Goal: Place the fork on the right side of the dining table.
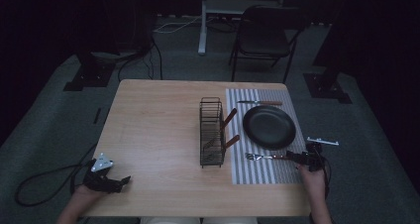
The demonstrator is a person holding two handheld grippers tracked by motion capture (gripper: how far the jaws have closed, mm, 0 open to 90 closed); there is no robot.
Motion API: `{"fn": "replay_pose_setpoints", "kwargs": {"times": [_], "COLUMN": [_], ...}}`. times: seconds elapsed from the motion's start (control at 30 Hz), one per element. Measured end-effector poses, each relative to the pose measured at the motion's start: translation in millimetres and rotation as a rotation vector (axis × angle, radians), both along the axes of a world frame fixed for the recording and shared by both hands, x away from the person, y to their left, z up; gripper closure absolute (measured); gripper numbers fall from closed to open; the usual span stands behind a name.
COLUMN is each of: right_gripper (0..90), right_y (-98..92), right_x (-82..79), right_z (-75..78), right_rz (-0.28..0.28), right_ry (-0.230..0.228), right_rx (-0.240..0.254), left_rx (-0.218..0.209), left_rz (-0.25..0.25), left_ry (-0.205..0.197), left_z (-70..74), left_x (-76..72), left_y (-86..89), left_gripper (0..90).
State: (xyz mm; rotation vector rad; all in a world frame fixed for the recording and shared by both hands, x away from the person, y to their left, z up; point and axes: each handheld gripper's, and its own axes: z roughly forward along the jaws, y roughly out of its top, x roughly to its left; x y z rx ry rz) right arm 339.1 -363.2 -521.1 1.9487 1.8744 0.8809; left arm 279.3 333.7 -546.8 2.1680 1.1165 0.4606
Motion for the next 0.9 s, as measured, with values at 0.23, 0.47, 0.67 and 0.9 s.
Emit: {"fn": "replay_pose_setpoints", "kwargs": {"times": [0.23, 0.47, 0.67, 0.9], "right_gripper": [14.2, 14.1, 13.0, 12.5], "right_y": [17.7, 39.4, 52.0, 62.0], "right_x": [-10.0, -23.7, -38.6, -55.6], "right_z": [1.4, -3.1, -4.5, -9.9], "right_rz": [0.052, 0.123, 0.12, 0.073], "right_ry": [-0.029, -0.035, -0.068, -0.126], "right_rx": [-0.059, -0.126, -0.126, -0.136], "left_rx": [0.0, 0.001, -0.001, -0.001], "left_rz": [0.0, 0.0, 0.001, 0.007], "left_ry": [0.0, 0.0, 0.0, 0.0], "left_z": [0.0, 0.0, 0.0, 0.0], "left_x": [0.0, 0.0, 0.0, -0.5], "left_y": [0.0, 0.0, 0.0, -0.3], "left_gripper": [0.8, 0.9, 0.9, 0.8]}}
